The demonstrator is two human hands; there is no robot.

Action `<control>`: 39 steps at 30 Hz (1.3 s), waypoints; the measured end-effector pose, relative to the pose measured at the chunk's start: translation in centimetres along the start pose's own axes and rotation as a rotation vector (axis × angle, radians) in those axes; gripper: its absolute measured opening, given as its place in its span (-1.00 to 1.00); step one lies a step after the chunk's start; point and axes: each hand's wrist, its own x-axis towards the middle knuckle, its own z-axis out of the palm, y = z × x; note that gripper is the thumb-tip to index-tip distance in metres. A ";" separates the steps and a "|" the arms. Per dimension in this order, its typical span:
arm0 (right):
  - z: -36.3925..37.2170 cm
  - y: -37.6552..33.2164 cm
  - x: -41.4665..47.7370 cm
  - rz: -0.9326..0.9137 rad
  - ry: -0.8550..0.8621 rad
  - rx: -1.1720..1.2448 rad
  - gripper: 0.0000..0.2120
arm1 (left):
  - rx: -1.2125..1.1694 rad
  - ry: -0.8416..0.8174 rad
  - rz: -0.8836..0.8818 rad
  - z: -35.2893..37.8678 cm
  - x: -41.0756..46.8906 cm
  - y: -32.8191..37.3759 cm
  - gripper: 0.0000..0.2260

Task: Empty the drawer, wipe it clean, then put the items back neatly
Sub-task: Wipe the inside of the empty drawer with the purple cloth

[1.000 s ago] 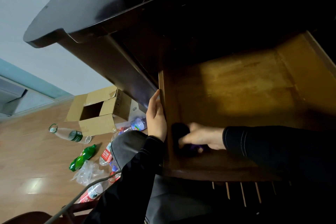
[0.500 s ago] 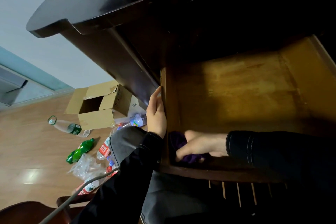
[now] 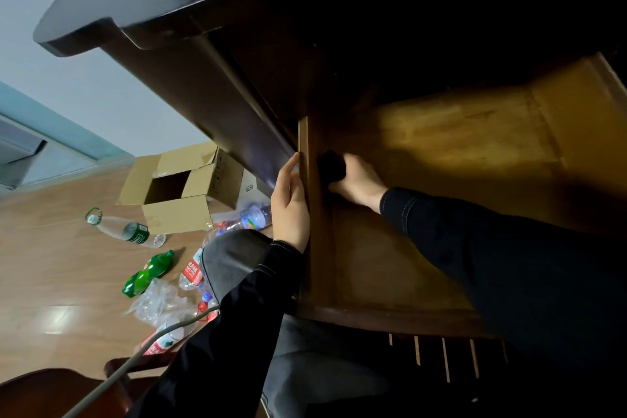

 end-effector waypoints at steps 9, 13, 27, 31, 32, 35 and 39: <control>3.7 2.3 -9.9 0.120 -0.479 -0.226 -0.36 | -0.039 -0.015 0.002 0.1 0.1 0.1 -0.65; 3.1 1.6 -11.5 0.137 -0.551 -0.186 -0.34 | -0.036 -0.027 -0.003 0.0 0.0 0.0 -0.65; 1.8 0.3 -12.5 0.170 -0.551 0.024 -0.59 | -0.037 0.000 0.031 0.1 0.1 -0.4 -0.66; 0.0 -0.3 -13.5 0.146 -0.585 0.336 -0.69 | -0.073 -0.018 0.019 0.0 0.5 -0.8 -0.66; -0.7 -0.6 -13.6 0.141 -0.578 0.388 -0.75 | -0.081 -0.022 0.017 0.0 0.5 -0.9 -0.65; -3.8 -1.5 -13.1 0.120 -0.438 0.521 -0.83 | -0.104 -0.052 0.016 0.0 0.5 -1.1 -0.65; -11.6 -2.1 -14.2 0.017 -0.250 0.534 -0.85 | 0.084 -0.072 0.070 -0.1 0.6 -0.9 -0.62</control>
